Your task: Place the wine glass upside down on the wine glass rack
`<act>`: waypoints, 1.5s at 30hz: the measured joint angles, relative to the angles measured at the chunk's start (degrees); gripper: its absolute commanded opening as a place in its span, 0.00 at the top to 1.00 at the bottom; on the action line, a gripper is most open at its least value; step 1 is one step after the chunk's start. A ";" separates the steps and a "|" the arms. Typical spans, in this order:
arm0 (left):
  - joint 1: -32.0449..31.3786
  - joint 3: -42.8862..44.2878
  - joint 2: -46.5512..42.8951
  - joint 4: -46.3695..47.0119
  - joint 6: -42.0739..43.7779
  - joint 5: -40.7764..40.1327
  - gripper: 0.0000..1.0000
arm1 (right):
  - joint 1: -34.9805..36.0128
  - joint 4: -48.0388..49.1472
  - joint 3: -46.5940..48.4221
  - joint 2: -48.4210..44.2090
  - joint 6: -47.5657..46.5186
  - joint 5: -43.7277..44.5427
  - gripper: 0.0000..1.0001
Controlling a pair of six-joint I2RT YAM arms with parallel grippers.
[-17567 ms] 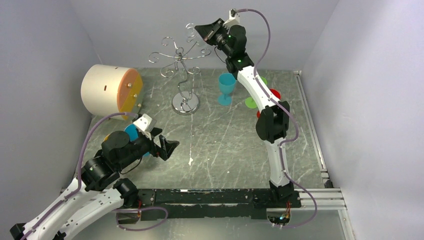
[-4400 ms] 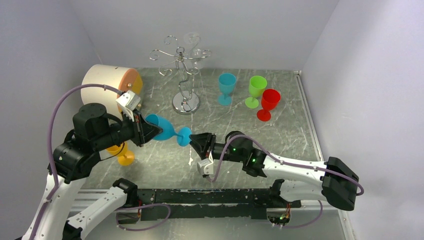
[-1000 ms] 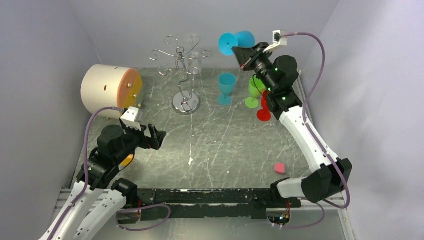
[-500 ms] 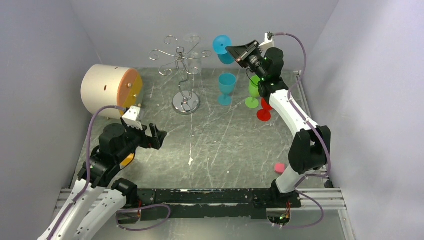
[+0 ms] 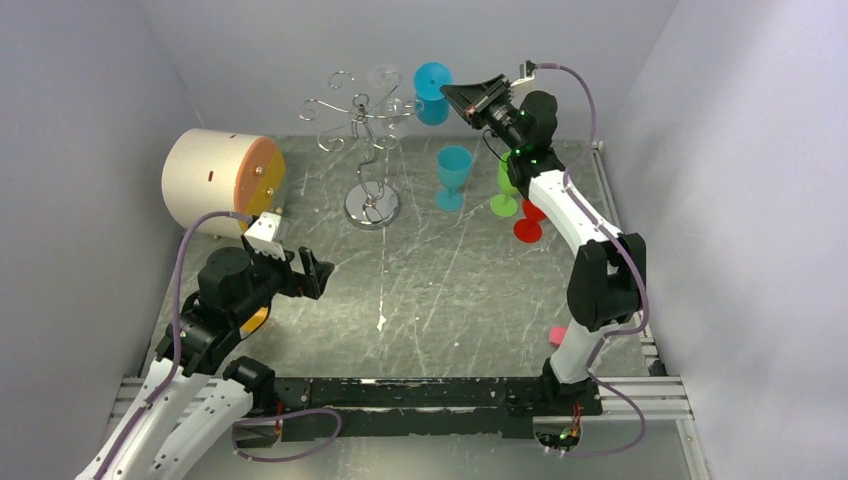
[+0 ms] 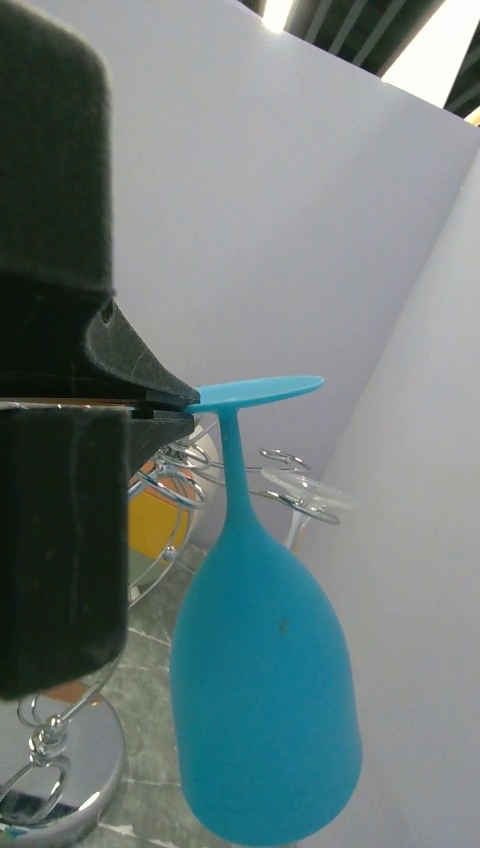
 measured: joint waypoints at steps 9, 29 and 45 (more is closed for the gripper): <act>0.00 0.00 0.00 0.00 0.00 0.00 0.01 | 1.42 -1.18 2.69 1.55 0.24 -0.79 1.00; 0.00 0.00 -0.31 0.00 0.00 0.00 0.01 | 3.63 -7.96 4.55 2.05 -5.11 0.09 1.00; 0.00 0.00 0.07 0.00 0.00 0.00 0.01 | 4.61 -12.33 8.74 3.30 -7.89 -0.33 1.00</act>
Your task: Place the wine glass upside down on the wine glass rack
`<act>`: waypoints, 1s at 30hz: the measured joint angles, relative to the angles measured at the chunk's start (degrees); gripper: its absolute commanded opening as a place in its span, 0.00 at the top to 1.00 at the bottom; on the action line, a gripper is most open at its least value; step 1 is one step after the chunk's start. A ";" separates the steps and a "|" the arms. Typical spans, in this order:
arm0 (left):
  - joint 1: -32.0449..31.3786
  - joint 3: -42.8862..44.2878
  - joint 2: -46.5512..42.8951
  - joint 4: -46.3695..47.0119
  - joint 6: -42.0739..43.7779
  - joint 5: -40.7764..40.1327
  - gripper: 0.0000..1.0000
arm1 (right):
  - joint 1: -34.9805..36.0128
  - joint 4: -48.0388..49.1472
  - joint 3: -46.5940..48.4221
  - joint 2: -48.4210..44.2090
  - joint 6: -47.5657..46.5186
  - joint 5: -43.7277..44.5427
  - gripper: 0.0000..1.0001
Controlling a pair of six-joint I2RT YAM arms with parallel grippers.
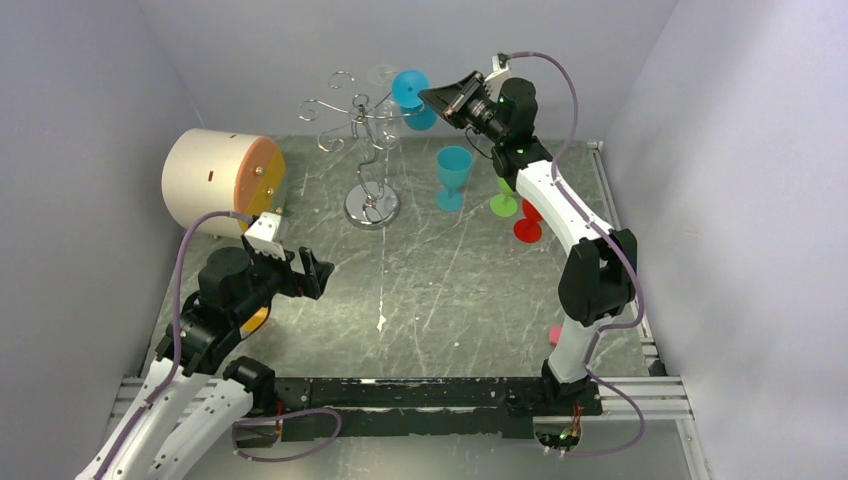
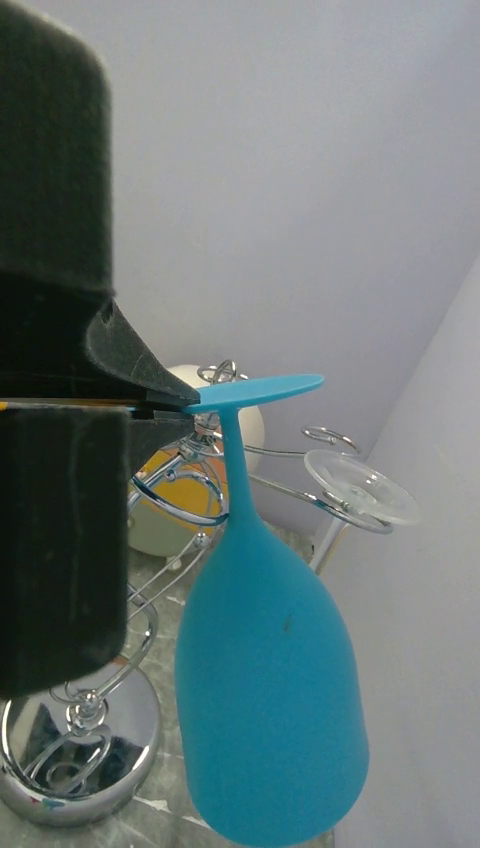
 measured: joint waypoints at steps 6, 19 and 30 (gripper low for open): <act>0.00 0.00 0.26 0.02 0.00 0.00 0.01 | 0.50 -2.51 2.05 0.35 -1.75 0.00 1.00; 0.00 -0.02 0.26 0.00 0.00 0.00 0.01 | 1.66 -8.22 4.96 0.48 -6.93 0.87 1.00; 0.00 -0.04 0.28 0.02 0.00 0.00 0.01 | 1.99 -12.39 7.69 0.94 -9.60 0.79 1.00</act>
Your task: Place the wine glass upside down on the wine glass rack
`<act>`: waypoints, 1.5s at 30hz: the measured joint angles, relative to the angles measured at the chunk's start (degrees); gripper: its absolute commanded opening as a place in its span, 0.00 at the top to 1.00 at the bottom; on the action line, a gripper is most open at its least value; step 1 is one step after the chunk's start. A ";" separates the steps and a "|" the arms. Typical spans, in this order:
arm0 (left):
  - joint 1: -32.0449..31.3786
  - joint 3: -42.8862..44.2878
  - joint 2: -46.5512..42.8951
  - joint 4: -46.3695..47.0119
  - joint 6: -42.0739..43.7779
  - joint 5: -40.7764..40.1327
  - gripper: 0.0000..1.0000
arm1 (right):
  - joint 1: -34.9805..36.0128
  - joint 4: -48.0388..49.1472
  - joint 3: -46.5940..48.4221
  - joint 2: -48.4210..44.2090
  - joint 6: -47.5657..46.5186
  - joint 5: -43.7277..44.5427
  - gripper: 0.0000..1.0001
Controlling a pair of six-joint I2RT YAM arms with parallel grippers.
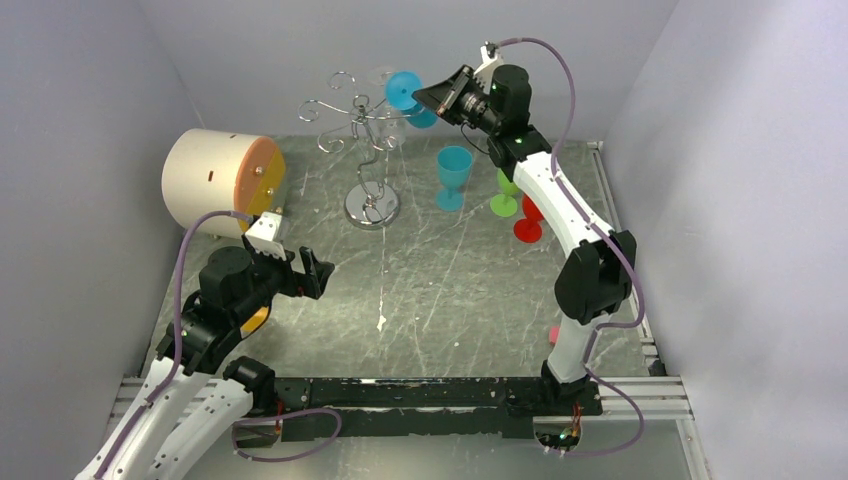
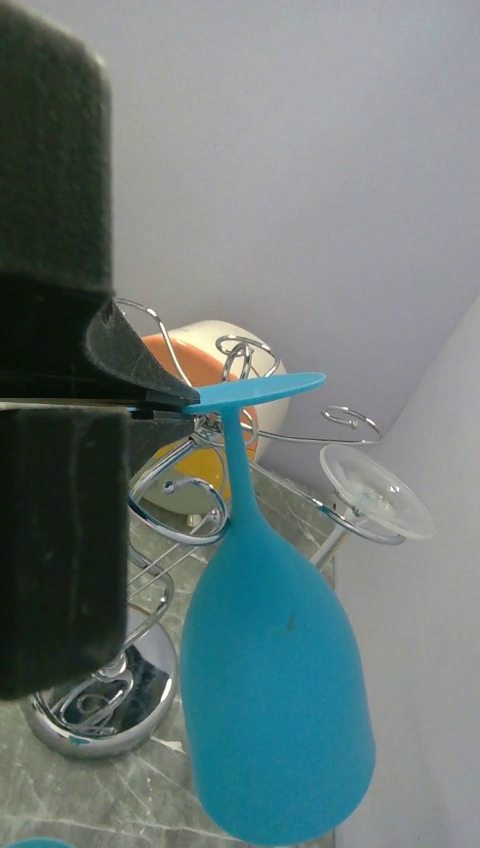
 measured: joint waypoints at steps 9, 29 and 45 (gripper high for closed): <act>0.00 -0.31 0.26 0.00 0.00 0.00 0.01 | 0.28 -8.11 7.58 4.26 -2.64 -0.79 1.00; 0.00 -0.59 0.52 0.00 0.00 0.00 0.01 | 1.49 -13.92 10.58 4.26 -6.45 0.35 1.00; 0.00 -0.59 0.52 0.00 0.00 0.00 0.01 | 1.68 -15.39 9.97 4.13 -6.86 -0.46 1.00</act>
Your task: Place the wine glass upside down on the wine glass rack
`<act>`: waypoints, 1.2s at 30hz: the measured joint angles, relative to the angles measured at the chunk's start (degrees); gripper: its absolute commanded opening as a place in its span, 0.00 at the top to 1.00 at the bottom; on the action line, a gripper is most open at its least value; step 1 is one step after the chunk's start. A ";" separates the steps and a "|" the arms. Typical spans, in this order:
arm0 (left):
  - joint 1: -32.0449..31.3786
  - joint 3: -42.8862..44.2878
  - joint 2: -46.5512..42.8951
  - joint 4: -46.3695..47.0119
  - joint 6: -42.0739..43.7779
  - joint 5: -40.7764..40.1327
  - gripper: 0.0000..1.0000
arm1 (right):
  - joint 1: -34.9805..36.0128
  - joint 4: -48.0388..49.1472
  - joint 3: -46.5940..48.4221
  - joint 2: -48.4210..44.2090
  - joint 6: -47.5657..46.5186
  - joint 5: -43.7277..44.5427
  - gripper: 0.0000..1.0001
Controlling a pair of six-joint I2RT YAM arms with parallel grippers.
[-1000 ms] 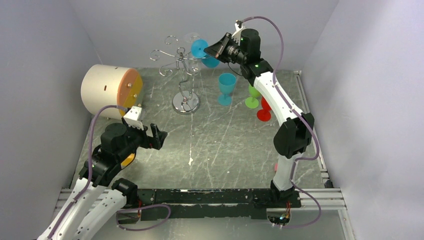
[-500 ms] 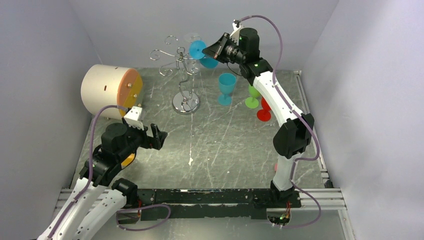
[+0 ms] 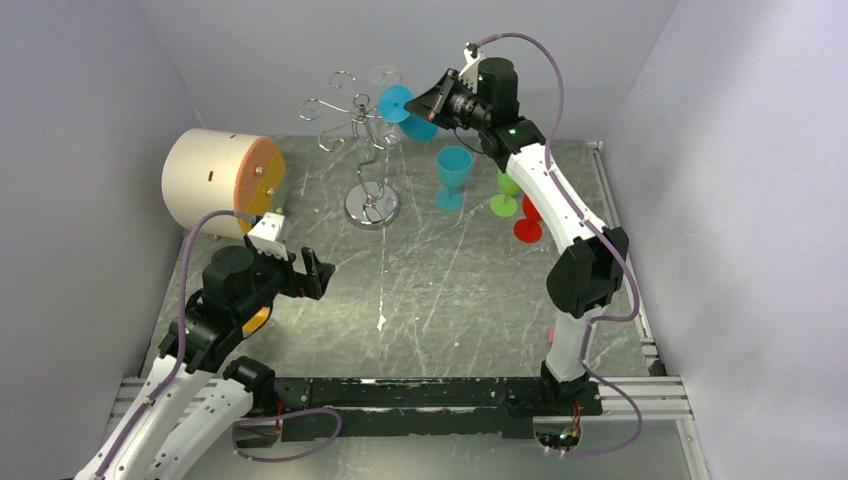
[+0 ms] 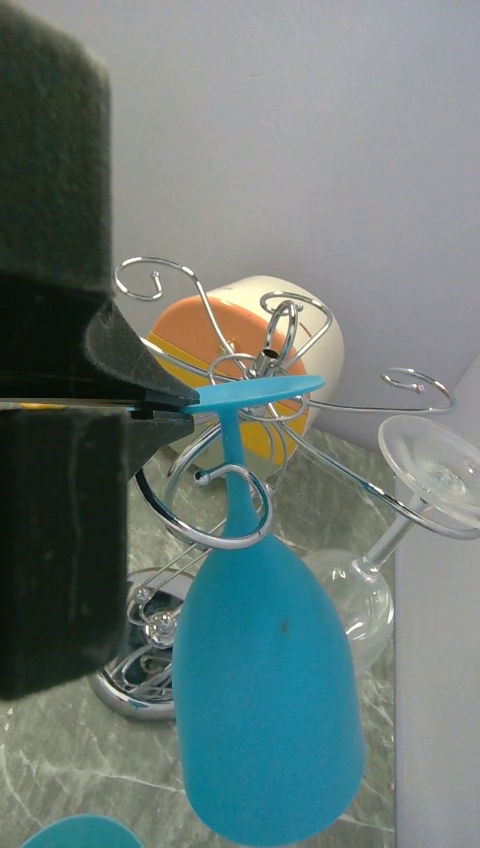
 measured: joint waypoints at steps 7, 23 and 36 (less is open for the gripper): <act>0.00 0.00 0.15 0.00 0.00 0.00 0.01 | 0.00 1.18 -1.77 -1.03 0.00 -0.13 1.00; 0.00 0.00 0.15 0.00 0.00 0.00 0.01 | -0.44 2.64 -5.14 -3.41 0.42 0.61 1.00; 0.00 0.00 0.15 0.00 0.00 0.00 0.01 | -1.66 5.11 -8.57 -5.27 2.01 0.74 1.00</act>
